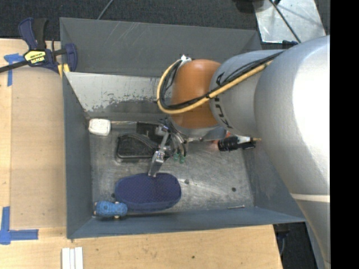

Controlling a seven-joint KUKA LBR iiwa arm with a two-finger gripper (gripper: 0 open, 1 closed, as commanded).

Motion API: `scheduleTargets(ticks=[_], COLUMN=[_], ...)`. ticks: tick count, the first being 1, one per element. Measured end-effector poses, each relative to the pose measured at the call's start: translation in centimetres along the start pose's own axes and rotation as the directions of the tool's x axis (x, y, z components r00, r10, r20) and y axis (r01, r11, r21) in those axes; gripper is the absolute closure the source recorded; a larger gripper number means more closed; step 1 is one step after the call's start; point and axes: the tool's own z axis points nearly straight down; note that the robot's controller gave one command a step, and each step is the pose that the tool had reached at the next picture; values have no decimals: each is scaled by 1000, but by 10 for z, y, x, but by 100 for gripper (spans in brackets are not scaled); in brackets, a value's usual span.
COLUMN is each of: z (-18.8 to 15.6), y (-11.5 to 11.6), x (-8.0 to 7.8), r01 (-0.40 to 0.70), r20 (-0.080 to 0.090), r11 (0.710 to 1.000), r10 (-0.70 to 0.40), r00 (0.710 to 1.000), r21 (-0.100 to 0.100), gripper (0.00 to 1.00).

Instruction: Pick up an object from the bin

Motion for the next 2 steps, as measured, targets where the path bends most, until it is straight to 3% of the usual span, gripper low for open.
scheduleTargets(ticks=[1, 2], z=[-2, -43], y=[1, 0], x=[-3, -3], r01=[0, 3], r20=[10, -10], r11=[1000, 1000], r10=[0, -3], r00=[1000, 1000], r21=[-4, 5], gripper=[100, 100])
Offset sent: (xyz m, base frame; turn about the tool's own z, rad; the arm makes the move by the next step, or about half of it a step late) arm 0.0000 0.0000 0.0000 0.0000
